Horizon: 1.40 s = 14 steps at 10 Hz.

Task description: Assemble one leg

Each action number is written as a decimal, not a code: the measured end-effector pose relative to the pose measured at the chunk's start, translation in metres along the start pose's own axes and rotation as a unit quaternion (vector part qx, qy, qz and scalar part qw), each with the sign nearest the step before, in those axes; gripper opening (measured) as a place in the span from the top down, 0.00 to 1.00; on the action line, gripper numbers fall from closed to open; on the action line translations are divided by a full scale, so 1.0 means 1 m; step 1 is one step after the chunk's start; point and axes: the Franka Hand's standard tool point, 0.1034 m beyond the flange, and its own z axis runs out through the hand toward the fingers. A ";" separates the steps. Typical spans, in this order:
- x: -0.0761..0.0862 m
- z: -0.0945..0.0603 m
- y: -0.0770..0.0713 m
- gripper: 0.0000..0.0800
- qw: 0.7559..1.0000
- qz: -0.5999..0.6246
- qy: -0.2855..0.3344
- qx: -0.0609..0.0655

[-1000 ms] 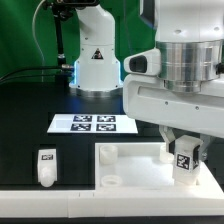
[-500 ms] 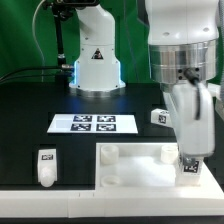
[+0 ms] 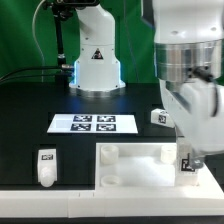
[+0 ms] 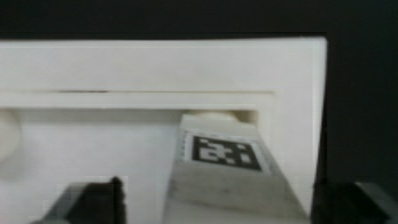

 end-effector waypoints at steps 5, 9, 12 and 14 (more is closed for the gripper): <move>0.000 0.000 0.000 0.19 0.966 -0.257 0.006 -0.007; -0.002 0.001 -0.002 0.19 0.886 -0.464 0.007 -0.016; -0.002 0.002 -0.001 0.52 0.894 -0.447 0.007 -0.017; 0.001 0.002 -0.001 0.64 0.933 -0.359 0.010 -0.018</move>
Offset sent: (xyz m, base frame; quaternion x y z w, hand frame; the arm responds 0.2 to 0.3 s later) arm 0.0000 0.0000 0.0000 0.0000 0.0000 -0.1938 0.9810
